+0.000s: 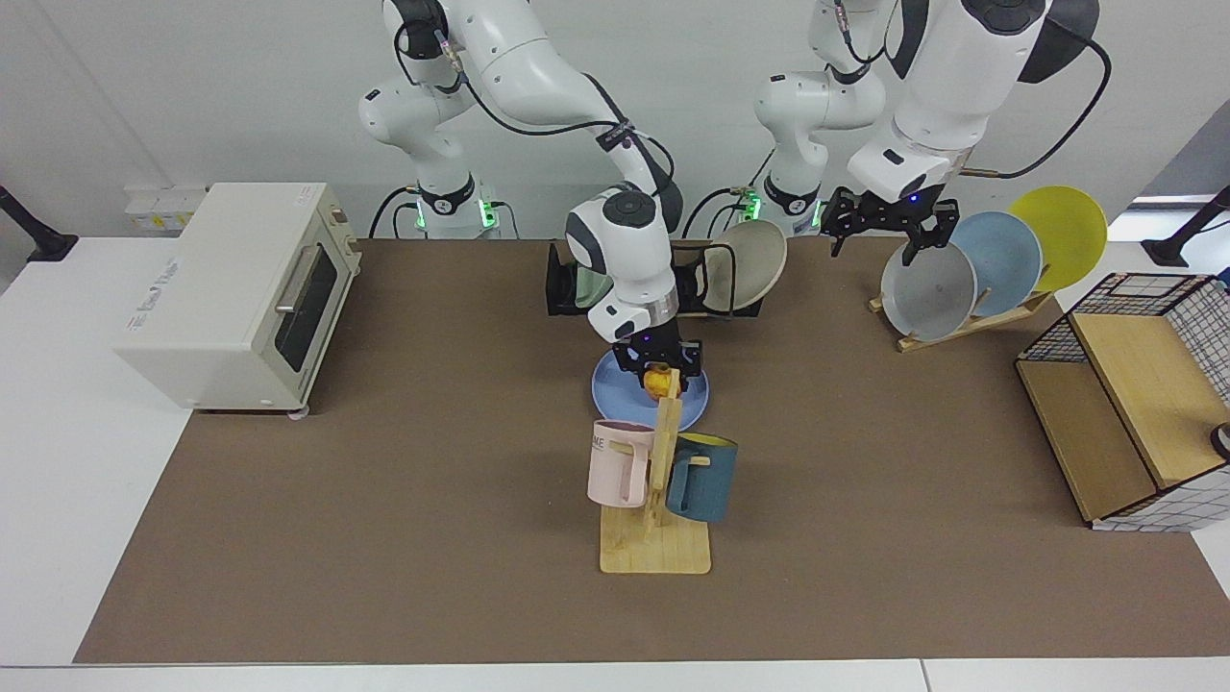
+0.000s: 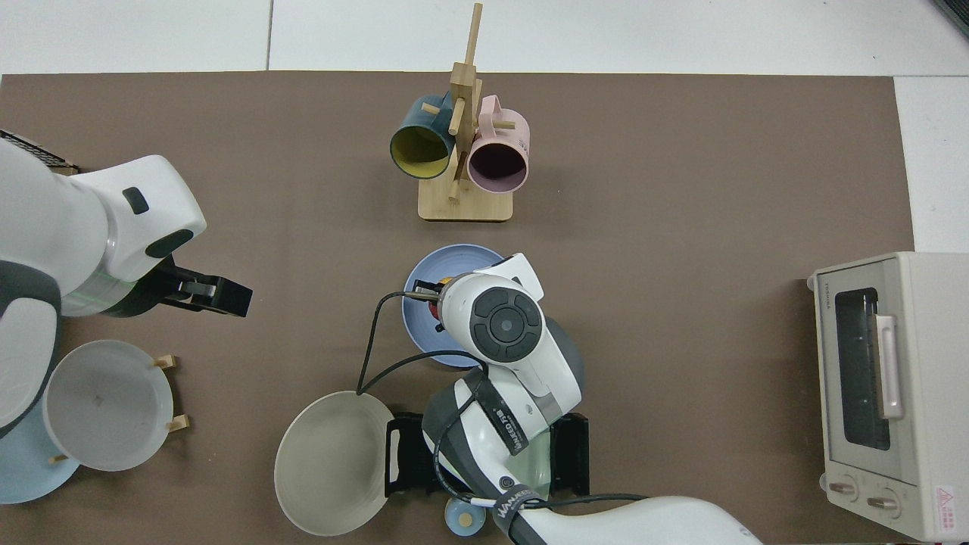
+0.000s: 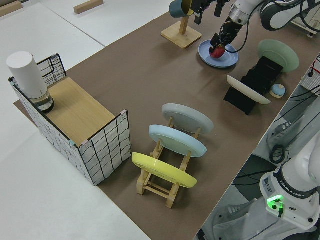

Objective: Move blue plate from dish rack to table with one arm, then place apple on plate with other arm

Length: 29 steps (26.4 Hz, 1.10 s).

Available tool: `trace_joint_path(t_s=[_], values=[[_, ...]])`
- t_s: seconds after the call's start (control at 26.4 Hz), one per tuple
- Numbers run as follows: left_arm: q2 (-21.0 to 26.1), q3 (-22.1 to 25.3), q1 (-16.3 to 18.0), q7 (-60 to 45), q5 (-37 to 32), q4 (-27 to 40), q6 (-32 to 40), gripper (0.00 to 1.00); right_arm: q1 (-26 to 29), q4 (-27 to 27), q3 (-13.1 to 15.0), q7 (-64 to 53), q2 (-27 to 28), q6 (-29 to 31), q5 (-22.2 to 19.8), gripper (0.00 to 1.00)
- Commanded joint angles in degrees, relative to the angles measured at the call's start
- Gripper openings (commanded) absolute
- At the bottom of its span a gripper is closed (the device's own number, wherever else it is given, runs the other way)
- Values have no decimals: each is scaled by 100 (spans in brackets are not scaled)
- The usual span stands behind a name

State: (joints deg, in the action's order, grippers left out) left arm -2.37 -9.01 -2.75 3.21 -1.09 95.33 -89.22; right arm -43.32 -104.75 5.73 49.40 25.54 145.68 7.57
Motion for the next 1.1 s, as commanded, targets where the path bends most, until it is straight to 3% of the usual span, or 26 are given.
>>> trace_joint_path(t_s=[0.0,0.11,0.27,0.3,0.34,0.38,0.53,0.72,1.06], values=[[140,154,-103,110,213,-330,124,100,16,-10,-2,61,21,22,121,13],[334,154,-77,101,293,-612,369,100,25,-54,-2,61,3,22,130,17],[369,162,-51,127,284,-692,361,100,34,-63,-2,52,3,22,121,34],[352,162,-33,127,284,-692,335,100,34,-72,-2,52,-6,22,130,52],[343,162,2,127,293,-692,309,100,25,-72,-2,78,-6,13,139,82],[325,162,37,136,293,-683,291,100,16,-72,7,87,-6,13,130,100],[264,162,81,119,214,-648,273,100,-19,-63,42,131,-58,-118,113,100],[185,154,81,109,205,-639,291,100,86,-45,103,61,-514,-803,-10,100],[9,162,55,66,205,-656,326,100,947,-54,95,-790,-1516,-1918,-239,100]])
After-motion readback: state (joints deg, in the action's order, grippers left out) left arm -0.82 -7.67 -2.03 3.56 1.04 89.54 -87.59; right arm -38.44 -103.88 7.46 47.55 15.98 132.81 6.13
